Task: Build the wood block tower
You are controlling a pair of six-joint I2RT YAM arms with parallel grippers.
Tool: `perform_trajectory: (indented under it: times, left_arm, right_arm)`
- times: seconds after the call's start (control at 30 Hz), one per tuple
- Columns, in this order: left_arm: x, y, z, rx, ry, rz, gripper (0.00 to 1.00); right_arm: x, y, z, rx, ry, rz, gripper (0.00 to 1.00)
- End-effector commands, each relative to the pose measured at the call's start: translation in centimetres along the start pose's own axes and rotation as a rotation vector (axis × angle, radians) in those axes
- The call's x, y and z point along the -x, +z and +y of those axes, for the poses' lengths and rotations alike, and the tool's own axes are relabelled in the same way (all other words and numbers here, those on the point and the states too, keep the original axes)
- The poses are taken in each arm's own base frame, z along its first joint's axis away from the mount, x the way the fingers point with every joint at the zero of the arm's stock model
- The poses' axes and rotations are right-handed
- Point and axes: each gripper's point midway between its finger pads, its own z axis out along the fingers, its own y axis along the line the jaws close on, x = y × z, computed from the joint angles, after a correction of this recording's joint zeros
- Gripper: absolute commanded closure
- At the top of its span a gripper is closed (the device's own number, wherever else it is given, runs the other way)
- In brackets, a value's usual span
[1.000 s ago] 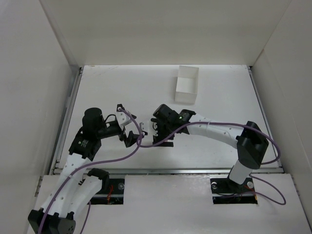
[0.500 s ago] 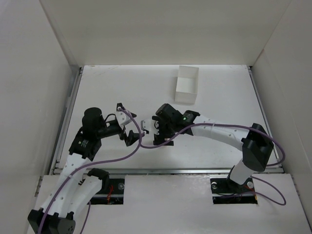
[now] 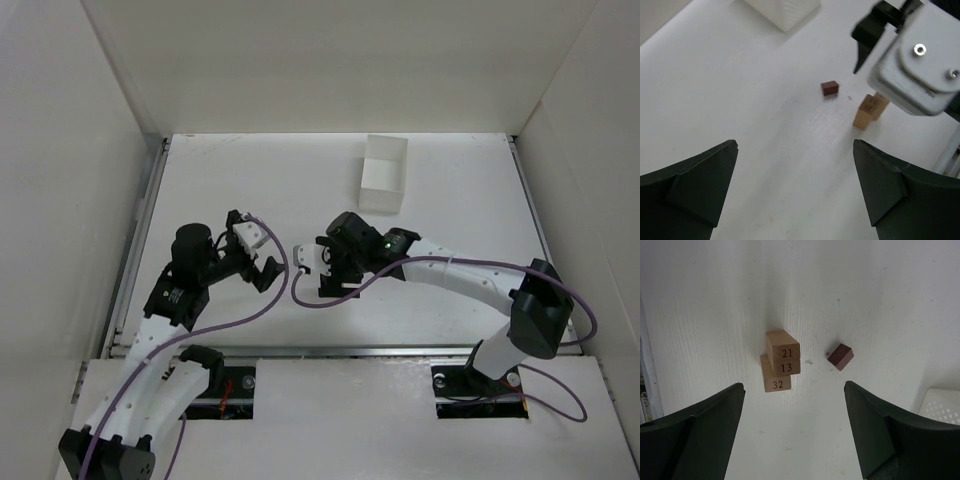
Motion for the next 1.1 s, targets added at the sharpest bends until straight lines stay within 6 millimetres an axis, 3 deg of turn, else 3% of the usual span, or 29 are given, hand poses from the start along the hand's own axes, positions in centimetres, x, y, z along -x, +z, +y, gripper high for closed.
perform_trajectory:
  times: [0.0,0.17,0.5,0.63,1.07]
  left_arm:
    - [3.4,-2.2,3.3,0.249,-0.040,-0.117,0.00]
    - [6.7,-4.7,3.5,0.344,-0.070,-0.302,0.00]
    - [6.5,-3.9,3.1,0.300,-0.137,-0.280,0.00]
    - [8.2,-4.1,3.2,0.294,-0.129,-0.327,0.00]
    - [7.7,-3.2,3.3,0.271,-0.132,-0.301,0.00]
  right_arm:
    - [0.7,0.5,0.0,0.010,-0.011,-0.042,0.15]
    - [1.1,0.7,-0.3,0.017,-0.001,-0.034,0.20]
    - [0.2,1.8,0.0,0.050,-0.046,0.002,0.21]
    - [-0.4,2.7,-0.2,0.052,-0.052,0.035,0.31]
    - [-0.4,3.3,-0.7,0.034,-0.053,0.042,0.43]
